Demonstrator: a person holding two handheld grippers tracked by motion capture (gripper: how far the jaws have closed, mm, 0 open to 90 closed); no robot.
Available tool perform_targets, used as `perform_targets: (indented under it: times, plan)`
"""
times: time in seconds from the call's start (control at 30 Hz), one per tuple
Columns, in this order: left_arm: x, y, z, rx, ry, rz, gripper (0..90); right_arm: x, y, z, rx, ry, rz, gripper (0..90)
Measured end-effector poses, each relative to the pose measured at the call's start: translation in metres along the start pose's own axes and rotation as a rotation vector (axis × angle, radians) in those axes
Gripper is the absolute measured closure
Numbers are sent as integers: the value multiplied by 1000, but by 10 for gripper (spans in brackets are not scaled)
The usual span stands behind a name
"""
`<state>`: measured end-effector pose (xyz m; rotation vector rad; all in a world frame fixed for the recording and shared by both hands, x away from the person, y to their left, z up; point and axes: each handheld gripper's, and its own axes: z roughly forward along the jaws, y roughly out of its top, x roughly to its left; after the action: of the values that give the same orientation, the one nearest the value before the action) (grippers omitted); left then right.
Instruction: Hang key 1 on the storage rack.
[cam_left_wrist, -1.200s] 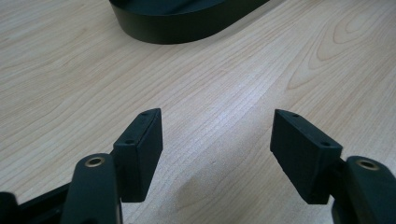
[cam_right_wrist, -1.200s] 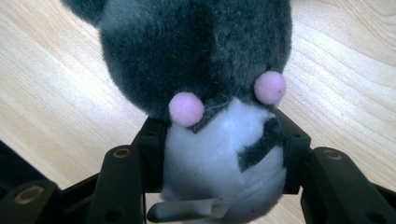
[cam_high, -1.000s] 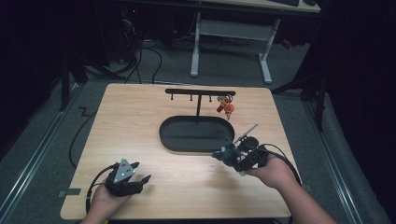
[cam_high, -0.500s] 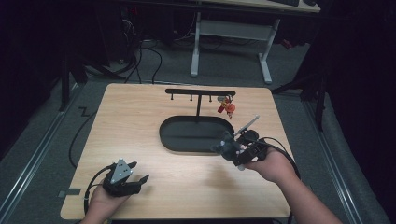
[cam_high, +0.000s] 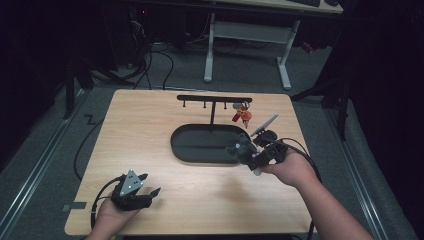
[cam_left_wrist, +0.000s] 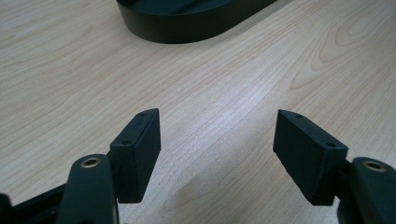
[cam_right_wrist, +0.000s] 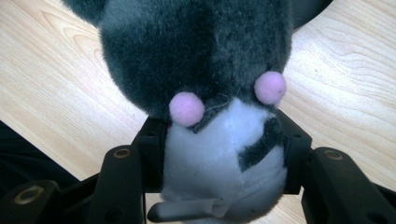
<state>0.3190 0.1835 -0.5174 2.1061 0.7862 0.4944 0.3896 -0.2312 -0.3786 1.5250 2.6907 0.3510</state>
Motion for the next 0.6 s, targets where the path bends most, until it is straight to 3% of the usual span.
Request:
perform_targets:
  times: [0.3,0.6]
  plan:
    - [0,0,0,-10,4,-4,326,-6,16,-9,-1,1,33,498]
    - [1,-2,0,-3,2,-2,326,-10,29,-10,-6,4,30,498]
